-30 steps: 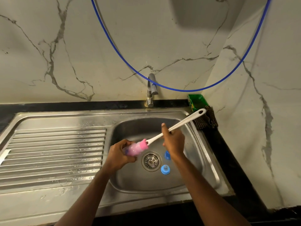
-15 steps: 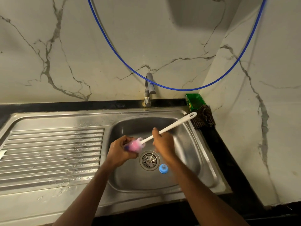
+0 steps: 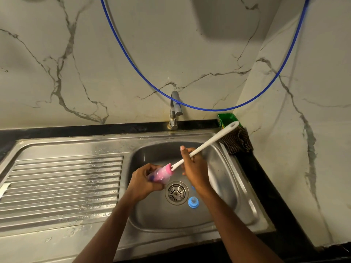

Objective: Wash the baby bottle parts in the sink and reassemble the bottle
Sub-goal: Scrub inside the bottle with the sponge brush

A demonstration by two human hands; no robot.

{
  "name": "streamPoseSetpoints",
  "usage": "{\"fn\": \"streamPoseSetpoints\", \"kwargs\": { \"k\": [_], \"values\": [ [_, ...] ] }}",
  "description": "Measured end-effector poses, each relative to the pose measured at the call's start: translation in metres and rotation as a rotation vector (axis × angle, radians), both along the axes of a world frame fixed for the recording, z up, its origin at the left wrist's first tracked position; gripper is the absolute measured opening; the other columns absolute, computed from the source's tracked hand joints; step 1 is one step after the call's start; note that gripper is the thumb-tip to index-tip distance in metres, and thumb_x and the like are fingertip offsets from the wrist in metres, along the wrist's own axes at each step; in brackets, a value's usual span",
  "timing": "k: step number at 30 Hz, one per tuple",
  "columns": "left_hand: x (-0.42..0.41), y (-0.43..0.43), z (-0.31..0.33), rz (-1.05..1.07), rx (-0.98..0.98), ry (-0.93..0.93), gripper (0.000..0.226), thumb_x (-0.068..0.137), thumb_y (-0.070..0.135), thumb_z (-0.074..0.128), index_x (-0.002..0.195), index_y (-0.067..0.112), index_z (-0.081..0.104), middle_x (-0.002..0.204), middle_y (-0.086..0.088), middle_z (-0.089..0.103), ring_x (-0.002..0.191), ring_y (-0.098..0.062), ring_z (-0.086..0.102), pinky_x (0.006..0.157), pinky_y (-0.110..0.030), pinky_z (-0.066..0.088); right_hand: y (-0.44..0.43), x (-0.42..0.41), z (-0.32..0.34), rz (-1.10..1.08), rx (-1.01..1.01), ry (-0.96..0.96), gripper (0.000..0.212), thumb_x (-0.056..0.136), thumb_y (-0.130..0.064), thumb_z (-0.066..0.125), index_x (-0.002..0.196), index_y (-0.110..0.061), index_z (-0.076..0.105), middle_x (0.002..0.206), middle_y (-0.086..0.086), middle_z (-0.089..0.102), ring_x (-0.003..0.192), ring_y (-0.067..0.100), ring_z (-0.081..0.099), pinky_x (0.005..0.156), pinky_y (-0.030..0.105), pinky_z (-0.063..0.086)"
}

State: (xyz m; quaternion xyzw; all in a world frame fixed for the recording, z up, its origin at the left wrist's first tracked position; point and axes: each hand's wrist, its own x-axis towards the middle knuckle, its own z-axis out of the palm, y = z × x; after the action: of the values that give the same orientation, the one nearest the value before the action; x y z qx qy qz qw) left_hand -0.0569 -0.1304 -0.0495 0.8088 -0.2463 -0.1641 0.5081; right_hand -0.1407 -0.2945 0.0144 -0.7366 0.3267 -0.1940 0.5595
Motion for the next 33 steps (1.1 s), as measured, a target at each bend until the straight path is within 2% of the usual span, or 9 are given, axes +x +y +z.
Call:
{"fn": "streamPoseSetpoints", "kwargs": {
  "k": [2,5,8,11,17,20,25,29,33],
  "values": [
    [0.002,-0.002,0.000,-0.001,-0.018,0.030,0.053,0.049,0.011,0.093,0.095,0.020,0.068,0.091,0.003,0.072,0.081,-0.008,0.068,0.072,-0.021,0.056,0.004,-0.003,0.002,0.171,0.080,-0.053,0.017,0.093,-0.039,0.054,0.088,-0.025,0.062,0.061,-0.002,0.057,0.046,0.012,0.052,0.041,0.024,0.042],
    [0.005,0.006,-0.005,-0.003,-0.007,0.070,0.056,0.045,0.021,0.093,0.096,0.021,0.068,0.092,0.003,0.073,0.083,-0.014,0.069,0.075,-0.034,0.060,-0.009,-0.013,0.006,0.376,0.037,-0.034,0.018,0.094,-0.023,0.056,0.098,-0.009,0.066,0.062,0.000,0.056,0.046,0.007,0.046,0.044,0.018,0.038],
    [0.002,0.009,-0.008,-0.006,-0.001,0.058,0.057,0.044,0.030,0.091,0.096,0.021,0.069,0.093,0.007,0.073,0.085,-0.012,0.070,0.076,-0.032,0.058,-0.025,-0.014,0.006,0.202,0.046,-0.130,0.018,0.095,-0.016,0.054,0.095,-0.004,0.067,0.060,0.002,0.056,0.044,0.005,0.045,0.046,0.019,0.038],
    [-0.002,0.000,-0.002,-0.002,-0.020,0.023,0.053,0.050,0.017,0.093,0.097,0.021,0.068,0.091,0.007,0.073,0.084,-0.008,0.069,0.074,-0.027,0.057,-0.001,-0.012,-0.005,-0.027,0.125,-0.173,0.023,0.098,-0.025,0.049,0.087,-0.008,0.061,0.055,0.002,0.055,0.041,0.006,0.045,0.042,0.019,0.038],
    [0.003,0.012,-0.009,-0.023,0.019,-0.018,0.055,0.051,0.020,0.094,0.099,0.022,0.068,0.093,0.008,0.072,0.084,-0.006,0.067,0.075,-0.024,0.054,-0.018,-0.012,-0.002,0.065,-0.170,0.049,0.033,0.089,-0.039,0.061,0.066,-0.017,0.060,0.059,-0.002,0.065,0.053,0.008,0.057,0.060,0.029,0.047],
    [0.000,0.009,-0.006,-0.022,0.021,-0.039,0.057,0.051,0.018,0.094,0.101,0.022,0.068,0.095,0.010,0.072,0.086,-0.002,0.066,0.075,-0.019,0.053,0.001,-0.012,-0.009,-0.131,-0.078,-0.087,0.032,0.090,-0.038,0.061,0.067,-0.015,0.059,0.059,0.002,0.064,0.052,0.009,0.057,0.055,0.030,0.046],
    [0.001,0.012,-0.007,-0.041,0.044,-0.048,0.055,0.052,0.020,0.093,0.100,0.026,0.067,0.094,0.012,0.071,0.086,-0.002,0.066,0.074,-0.020,0.053,0.000,-0.009,-0.012,0.029,-0.079,0.089,0.046,0.089,-0.040,0.061,0.048,-0.019,0.056,0.047,0.000,0.060,0.047,0.011,0.058,0.058,0.031,0.047],
    [-0.001,0.011,-0.003,-0.040,0.061,-0.096,0.056,0.051,0.020,0.094,0.098,0.030,0.065,0.093,0.016,0.070,0.086,0.005,0.063,0.070,-0.011,0.048,0.008,-0.008,-0.010,-0.217,-0.083,-0.061,0.036,0.090,-0.031,0.062,0.057,-0.021,0.051,0.052,-0.001,0.056,0.050,0.014,0.055,0.052,0.024,0.041],
    [0.002,0.010,-0.007,-0.044,0.049,-0.085,0.053,0.050,0.021,0.094,0.095,0.028,0.067,0.092,0.012,0.071,0.083,-0.001,0.066,0.071,-0.018,0.054,0.008,-0.005,-0.018,0.019,-0.041,0.050,0.040,0.089,-0.031,0.062,0.054,-0.020,0.047,0.041,-0.006,0.047,0.039,0.010,0.050,0.049,0.028,0.041]
  ]
}}
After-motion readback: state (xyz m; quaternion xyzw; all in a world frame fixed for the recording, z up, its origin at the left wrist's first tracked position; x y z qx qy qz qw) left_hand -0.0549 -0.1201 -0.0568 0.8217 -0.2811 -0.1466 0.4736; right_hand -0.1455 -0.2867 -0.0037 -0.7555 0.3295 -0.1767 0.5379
